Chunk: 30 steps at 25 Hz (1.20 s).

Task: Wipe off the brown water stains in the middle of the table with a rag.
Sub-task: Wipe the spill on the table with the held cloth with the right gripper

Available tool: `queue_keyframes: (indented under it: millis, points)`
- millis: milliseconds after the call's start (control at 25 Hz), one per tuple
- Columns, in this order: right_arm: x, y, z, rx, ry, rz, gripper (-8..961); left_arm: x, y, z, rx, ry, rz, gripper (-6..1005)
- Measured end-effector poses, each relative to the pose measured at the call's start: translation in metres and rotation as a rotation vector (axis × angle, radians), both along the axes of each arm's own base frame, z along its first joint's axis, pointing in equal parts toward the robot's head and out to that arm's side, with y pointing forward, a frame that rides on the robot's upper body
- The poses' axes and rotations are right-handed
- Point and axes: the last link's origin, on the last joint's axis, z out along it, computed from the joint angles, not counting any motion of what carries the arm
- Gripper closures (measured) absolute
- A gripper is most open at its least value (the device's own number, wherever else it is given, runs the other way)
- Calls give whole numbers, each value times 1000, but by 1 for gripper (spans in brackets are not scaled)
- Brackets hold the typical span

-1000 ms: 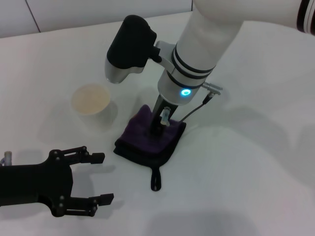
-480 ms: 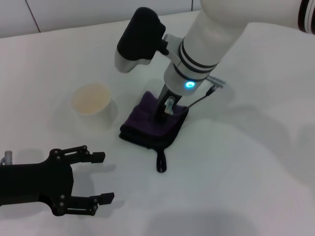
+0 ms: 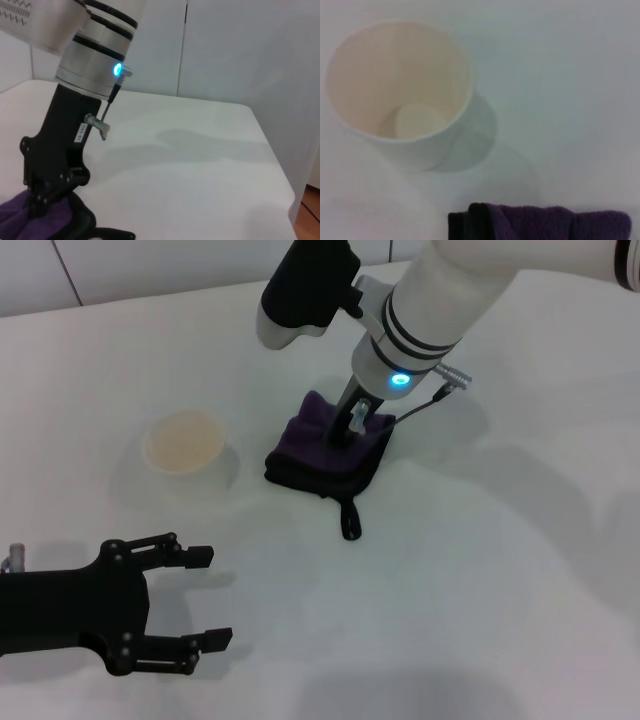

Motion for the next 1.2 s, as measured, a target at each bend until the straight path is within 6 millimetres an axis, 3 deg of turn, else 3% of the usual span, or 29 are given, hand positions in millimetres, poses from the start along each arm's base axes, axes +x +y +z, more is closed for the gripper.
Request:
queue_keyframes:
  millis: [320, 1200]
  points:
    - [-4, -4, -4, -22, -22, 20, 929, 2, 2, 1, 13, -15, -8, 138]
    - [-29, -51, -30, -304, 17, 118, 929, 5, 7, 0, 16, -7, -16, 138]
